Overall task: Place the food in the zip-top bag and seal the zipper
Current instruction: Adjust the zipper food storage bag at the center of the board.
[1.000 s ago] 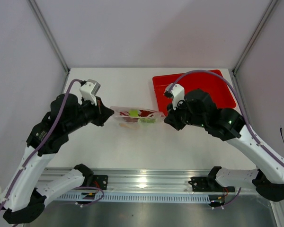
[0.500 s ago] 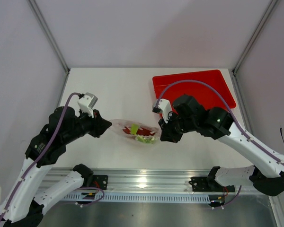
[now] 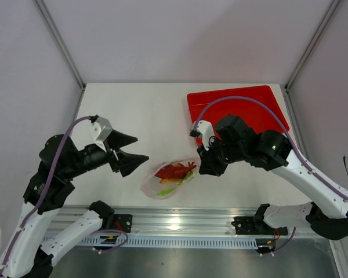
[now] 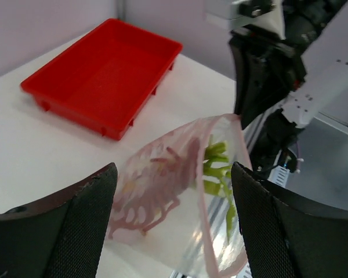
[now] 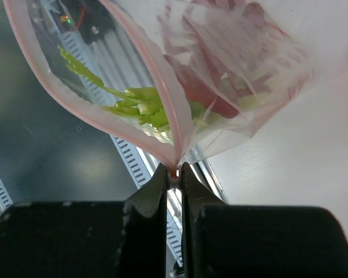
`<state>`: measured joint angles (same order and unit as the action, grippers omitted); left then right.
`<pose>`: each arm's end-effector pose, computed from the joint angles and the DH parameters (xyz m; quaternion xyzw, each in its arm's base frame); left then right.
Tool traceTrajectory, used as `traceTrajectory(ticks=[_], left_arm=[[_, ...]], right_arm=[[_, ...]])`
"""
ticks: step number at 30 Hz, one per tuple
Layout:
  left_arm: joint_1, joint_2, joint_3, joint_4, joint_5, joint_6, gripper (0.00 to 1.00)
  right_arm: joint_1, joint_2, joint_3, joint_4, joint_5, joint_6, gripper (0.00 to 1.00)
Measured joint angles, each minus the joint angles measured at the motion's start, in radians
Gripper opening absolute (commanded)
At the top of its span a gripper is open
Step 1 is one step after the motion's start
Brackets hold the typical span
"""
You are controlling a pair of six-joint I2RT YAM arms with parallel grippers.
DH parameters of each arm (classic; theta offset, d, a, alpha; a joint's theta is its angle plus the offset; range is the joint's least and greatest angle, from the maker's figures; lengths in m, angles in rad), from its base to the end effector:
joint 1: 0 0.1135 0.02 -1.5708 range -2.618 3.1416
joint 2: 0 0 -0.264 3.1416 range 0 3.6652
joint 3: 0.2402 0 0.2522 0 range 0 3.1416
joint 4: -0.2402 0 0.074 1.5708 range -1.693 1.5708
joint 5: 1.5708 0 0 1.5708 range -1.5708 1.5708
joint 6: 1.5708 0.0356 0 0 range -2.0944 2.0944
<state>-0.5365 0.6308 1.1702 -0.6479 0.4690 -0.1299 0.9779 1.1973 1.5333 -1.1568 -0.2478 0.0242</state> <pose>0.0702 -0.0605 0.4350 0.2981 0.6778 -0.3759 0.5572 0.1096 0.1783 0.4173 -0.4640 0.7996 0.2754 0.2636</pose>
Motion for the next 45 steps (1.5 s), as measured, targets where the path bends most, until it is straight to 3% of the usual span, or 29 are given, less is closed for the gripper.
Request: traceTrajectory(ticks=[4,11,26,45], left_arm=[[-0.045,0.105,0.036,0.079,0.128,0.021,0.9],[-0.289,0.302,0.103,0.087,0.127,0.146,0.99],[-0.38,0.402,0.119,0.085,0.104,0.307,1.0],[-0.443,0.409,-0.003,0.123,0.057,0.327,1.0]], right_arm=[[0.0,0.04,0.063,-0.005,-0.032,0.014,0.0],[0.0,0.082,0.099,-0.029,-0.101,0.038,0.0],[-0.039,0.095,0.117,-0.042,-0.206,0.039,0.0],[-0.059,0.052,0.074,0.011,-0.238,0.051,0.0]])
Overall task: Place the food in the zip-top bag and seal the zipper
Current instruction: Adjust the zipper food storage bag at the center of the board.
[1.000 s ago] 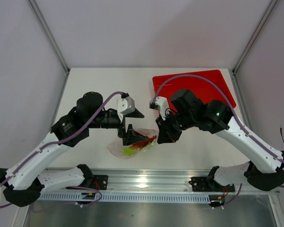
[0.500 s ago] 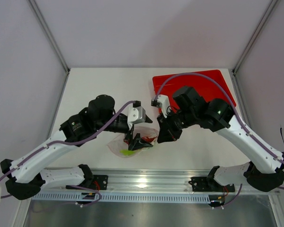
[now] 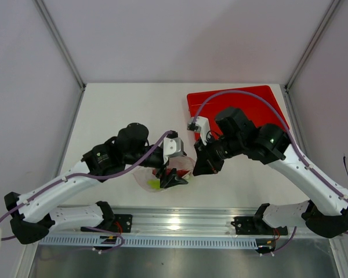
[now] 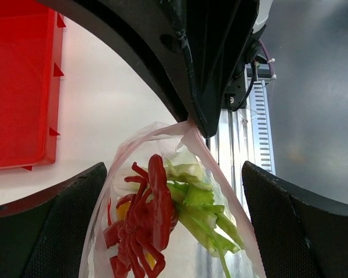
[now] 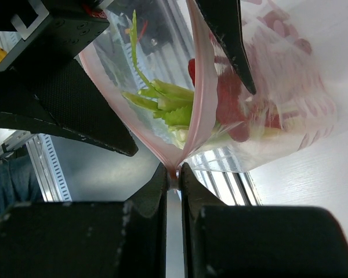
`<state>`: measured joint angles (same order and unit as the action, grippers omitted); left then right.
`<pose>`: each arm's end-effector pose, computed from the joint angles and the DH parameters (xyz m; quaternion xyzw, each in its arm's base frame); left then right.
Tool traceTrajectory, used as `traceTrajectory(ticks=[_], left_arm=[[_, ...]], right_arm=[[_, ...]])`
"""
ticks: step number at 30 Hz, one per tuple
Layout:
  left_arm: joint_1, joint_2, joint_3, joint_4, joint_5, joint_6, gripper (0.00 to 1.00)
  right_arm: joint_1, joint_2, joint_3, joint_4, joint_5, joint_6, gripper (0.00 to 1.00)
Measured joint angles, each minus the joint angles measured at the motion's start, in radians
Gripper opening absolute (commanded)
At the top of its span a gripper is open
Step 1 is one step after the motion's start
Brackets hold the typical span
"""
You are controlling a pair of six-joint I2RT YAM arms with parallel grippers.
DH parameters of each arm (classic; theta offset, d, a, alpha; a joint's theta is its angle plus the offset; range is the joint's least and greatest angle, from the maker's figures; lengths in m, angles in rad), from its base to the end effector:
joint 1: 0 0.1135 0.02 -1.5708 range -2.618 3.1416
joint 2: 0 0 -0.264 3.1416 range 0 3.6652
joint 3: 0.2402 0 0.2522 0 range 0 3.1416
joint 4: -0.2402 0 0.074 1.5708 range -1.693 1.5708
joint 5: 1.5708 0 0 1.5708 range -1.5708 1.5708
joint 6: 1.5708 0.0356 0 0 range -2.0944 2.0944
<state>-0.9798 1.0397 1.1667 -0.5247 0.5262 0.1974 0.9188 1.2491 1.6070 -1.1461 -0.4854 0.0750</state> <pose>0.1068 -0.1912 0.3911 0.5662 0.5889 -0.4040 0.4115 0.1199 0.1844 0.4312 -0.4511 0.7811 0.3718 0.2195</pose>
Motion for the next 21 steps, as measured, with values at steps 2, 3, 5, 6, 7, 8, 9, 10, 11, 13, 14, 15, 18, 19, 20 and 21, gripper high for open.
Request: traceTrajectory(ticks=[2,3,5,6,7,8,9,10,11,13,14,15,18,19,20,21], left_arm=[[-0.002,0.0,0.0,-0.002,-0.003,0.005,0.99],[-0.002,0.0,0.0,-0.002,-0.004,0.006,0.99],[-0.003,0.0,0.0,-0.002,-0.006,0.006,0.99],[-0.004,0.0,0.0,-0.002,-0.008,0.005,0.99],[-0.004,0.0,0.0,-0.002,-0.01,0.006,0.99],[-0.005,0.0,0.0,-0.002,-0.011,0.006,0.99],[-0.005,0.001,0.0,-0.002,-0.012,0.006,0.99],[-0.005,0.003,0.0,-0.004,-0.017,0.006,0.98],[-0.005,0.005,0.0,-0.008,-0.019,0.007,0.98],[-0.006,0.012,0.0,-0.013,-0.026,0.011,0.94],[-0.006,0.015,0.0,-0.016,-0.027,0.013,0.92],[-0.006,0.019,0.0,-0.019,-0.029,0.014,0.89],[-0.006,0.027,0.002,-0.037,-0.033,0.014,0.86],[-0.006,0.029,0.003,-0.044,-0.034,0.014,0.86],[-0.006,0.029,0.004,-0.052,-0.034,0.014,0.87],[-0.006,0.028,0.006,-0.058,-0.035,0.014,0.87]], right_arm=[[-0.001,0.0,-0.006,0.007,-0.003,0.0,0.0],[-0.001,0.0,-0.006,0.008,-0.005,0.0,0.0],[-0.002,0.0,-0.006,0.013,-0.009,0.0,0.0],[-0.002,0.0,-0.006,0.016,-0.012,0.0,0.0],[-0.002,0.0,-0.006,0.016,-0.013,0.0,0.0],[-0.002,0.0,-0.006,0.017,-0.014,0.0,0.0],[-0.003,0.0,-0.006,0.019,-0.016,0.0,0.0],[-0.005,0.0,-0.006,0.021,-0.016,0.0,0.0],[-0.005,0.0,-0.006,0.023,-0.017,0.001,0.0],[-0.006,0.0,-0.006,0.026,-0.017,0.004,0.0],[-0.007,0.0,-0.006,0.029,-0.017,0.005,0.0],[-0.007,0.0,-0.006,0.034,-0.017,0.008,0.0],[-0.008,0.0,-0.006,0.049,-0.017,0.025,0.0],[-0.009,0.0,-0.006,0.054,-0.016,0.032,0.0],[-0.009,0.0,-0.006,0.06,-0.016,0.04,0.0],[-0.009,-0.001,-0.007,0.065,-0.016,0.05,0.0]])
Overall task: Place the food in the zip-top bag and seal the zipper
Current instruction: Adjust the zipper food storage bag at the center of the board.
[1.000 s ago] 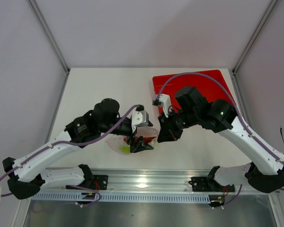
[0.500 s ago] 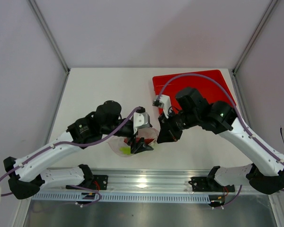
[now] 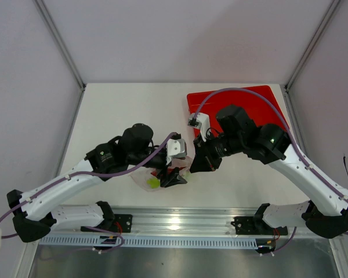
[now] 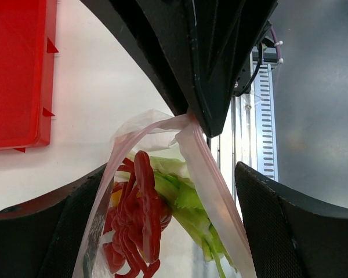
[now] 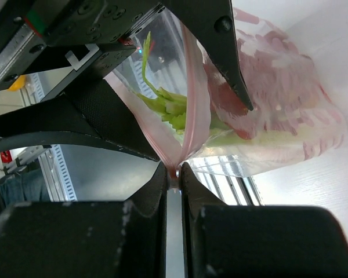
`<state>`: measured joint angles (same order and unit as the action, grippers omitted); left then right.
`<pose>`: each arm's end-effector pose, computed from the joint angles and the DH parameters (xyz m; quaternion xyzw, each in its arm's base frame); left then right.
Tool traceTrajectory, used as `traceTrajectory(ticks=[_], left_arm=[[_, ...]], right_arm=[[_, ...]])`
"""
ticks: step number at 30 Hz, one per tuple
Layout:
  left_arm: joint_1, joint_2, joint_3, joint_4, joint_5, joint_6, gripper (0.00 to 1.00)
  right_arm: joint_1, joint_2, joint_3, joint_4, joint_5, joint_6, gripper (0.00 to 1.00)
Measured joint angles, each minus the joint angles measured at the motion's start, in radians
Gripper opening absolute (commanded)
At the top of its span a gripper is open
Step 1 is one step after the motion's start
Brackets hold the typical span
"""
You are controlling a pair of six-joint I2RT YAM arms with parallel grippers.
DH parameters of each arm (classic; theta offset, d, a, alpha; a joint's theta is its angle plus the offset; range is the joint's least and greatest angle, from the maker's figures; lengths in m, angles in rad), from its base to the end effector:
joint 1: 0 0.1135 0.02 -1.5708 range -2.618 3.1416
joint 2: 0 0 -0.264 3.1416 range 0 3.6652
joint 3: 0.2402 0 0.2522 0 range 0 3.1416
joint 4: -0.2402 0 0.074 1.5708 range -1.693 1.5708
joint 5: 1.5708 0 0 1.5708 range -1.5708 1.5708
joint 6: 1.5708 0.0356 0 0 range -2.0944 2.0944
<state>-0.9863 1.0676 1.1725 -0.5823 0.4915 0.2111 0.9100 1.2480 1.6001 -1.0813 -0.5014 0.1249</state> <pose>0.1094 -0.1958 0.3817 0.5714 0.6132 -0.3830 0.3883 0.1239 0.1873 0.4346 -0.4319 0.7782 0.3925 0.2319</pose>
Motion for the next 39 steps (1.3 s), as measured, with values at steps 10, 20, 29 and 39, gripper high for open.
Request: traceTrajectory(ticks=[10,20,29,39], left_arm=[[-0.033,-0.043,0.038,-0.026,-0.088,-0.011,0.92],[-0.166,0.011,0.164,-0.082,-0.307,0.021,0.91],[-0.185,0.036,0.098,-0.1,-0.405,0.037,0.88],[-0.185,0.032,0.055,-0.115,-0.413,0.062,0.55]], right_arm=[[0.003,-0.022,-0.039,0.039,-0.002,0.058,0.0],[0.02,-0.021,-0.043,0.055,0.0,0.085,0.0],[0.025,-0.021,-0.05,0.07,-0.001,0.103,0.0],[0.026,-0.022,-0.061,0.081,0.0,0.109,0.0]])
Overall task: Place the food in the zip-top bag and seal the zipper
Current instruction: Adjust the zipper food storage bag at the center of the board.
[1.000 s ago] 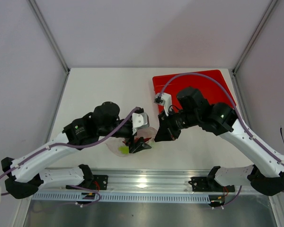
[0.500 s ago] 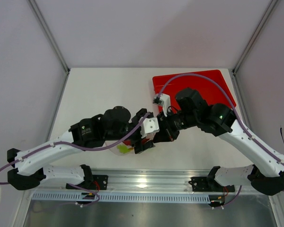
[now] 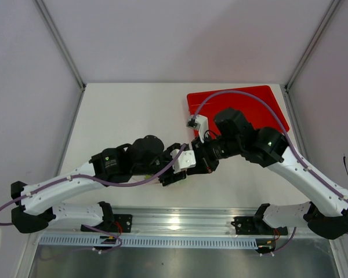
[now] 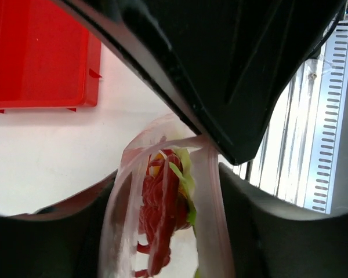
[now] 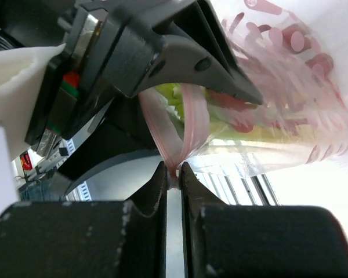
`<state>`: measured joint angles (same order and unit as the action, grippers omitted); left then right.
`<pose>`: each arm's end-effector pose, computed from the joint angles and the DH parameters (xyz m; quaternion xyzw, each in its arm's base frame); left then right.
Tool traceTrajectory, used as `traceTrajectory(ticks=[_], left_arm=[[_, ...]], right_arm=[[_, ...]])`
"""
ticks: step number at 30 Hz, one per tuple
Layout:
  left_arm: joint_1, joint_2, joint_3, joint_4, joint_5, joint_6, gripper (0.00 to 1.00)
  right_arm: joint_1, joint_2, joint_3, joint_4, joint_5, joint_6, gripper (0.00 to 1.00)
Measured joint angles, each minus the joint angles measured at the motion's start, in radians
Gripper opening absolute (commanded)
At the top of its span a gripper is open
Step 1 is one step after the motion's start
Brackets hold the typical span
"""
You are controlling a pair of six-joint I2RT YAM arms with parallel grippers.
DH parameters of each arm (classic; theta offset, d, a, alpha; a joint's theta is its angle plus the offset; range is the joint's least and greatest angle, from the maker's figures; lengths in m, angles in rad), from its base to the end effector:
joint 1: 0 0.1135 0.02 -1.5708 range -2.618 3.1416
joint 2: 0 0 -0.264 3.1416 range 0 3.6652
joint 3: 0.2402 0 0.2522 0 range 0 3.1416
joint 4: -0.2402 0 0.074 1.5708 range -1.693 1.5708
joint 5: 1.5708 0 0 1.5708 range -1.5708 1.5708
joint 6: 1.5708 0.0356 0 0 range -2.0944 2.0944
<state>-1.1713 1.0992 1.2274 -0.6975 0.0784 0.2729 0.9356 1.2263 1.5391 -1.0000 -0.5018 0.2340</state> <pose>0.0859 -0.2107 0.3805 0.5935 0.6453 -0.2393 0.4172 0.1208 0.1927 0.4277 -0.4006 0.7859 0.4158 0.2215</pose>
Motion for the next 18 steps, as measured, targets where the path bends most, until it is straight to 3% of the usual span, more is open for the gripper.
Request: traceTrajectory(ticks=[3,5,6,12,15,18], left_arm=[[0.0,-0.01,-0.005,-0.014,-0.002,0.0,0.44],[0.005,-0.019,-0.005,-0.025,-0.001,-0.005,0.21],[0.008,-0.021,-0.005,-0.031,-0.001,-0.005,0.01],[0.028,-0.013,0.021,-0.087,0.045,-0.007,0.0],[0.052,-0.009,0.04,-0.113,0.089,-0.015,0.01],[0.082,0.01,0.081,-0.154,0.143,-0.035,0.01]], right_arm=[[0.0,0.0,-0.003,0.007,0.0,0.001,0.0],[0.0,-0.002,-0.009,0.012,0.0,0.001,0.0],[0.0,-0.003,-0.012,0.013,0.002,0.001,0.0],[0.001,-0.004,-0.031,0.037,0.019,0.0,0.02],[0.002,-0.008,-0.033,0.045,0.03,-0.002,0.16],[0.0,-0.013,-0.033,0.05,0.053,-0.002,0.2]])
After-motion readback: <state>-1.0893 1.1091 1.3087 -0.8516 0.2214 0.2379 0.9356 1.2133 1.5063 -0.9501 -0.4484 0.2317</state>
